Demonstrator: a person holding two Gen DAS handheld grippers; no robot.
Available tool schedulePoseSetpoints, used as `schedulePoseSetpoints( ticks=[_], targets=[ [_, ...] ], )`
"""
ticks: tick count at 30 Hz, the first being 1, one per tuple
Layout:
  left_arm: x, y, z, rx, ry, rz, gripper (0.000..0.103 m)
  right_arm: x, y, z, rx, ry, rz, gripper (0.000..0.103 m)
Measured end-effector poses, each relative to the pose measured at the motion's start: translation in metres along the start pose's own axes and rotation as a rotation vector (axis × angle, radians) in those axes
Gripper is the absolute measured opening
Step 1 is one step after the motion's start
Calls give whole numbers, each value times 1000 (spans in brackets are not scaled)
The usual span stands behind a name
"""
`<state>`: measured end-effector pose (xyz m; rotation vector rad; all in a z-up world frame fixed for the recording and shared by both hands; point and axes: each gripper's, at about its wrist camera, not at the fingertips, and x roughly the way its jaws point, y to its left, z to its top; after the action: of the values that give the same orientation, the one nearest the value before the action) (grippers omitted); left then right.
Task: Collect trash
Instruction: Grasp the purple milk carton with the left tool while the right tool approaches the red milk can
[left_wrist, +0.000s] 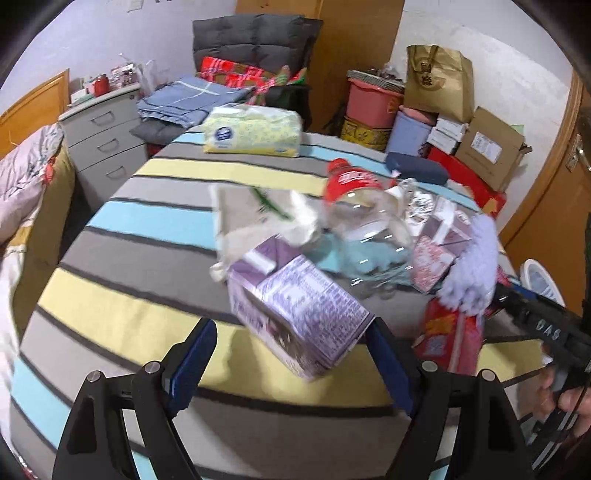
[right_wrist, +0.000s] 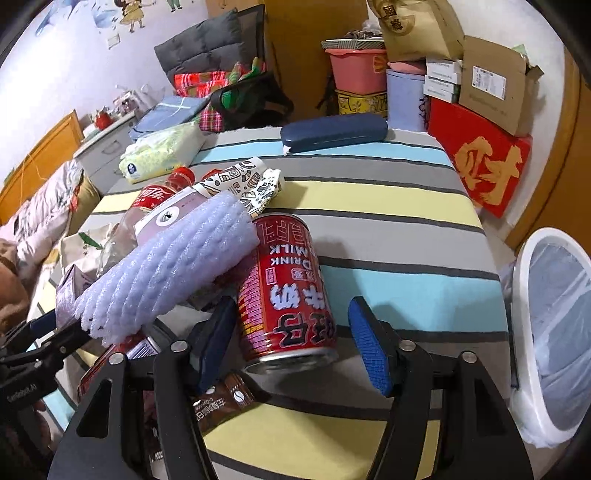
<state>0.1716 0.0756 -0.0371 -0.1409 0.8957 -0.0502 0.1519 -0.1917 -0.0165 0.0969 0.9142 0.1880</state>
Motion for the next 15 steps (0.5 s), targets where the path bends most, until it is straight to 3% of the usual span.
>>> schedulePoseSetpoints(
  ticks=[5, 9, 15],
  targets=[
    [-11, 19, -4, -39, -16, 39, 82, 0, 4, -3, -12, -6, -9, 58],
    [-24, 21, -1, -85, -67, -22, 82, 1, 5, -2, -25, 0, -15, 58],
    [-6, 12, 13, -97, -64, 30, 83, 3, 6, 0, -32, -1, -26, 58]
  ],
)
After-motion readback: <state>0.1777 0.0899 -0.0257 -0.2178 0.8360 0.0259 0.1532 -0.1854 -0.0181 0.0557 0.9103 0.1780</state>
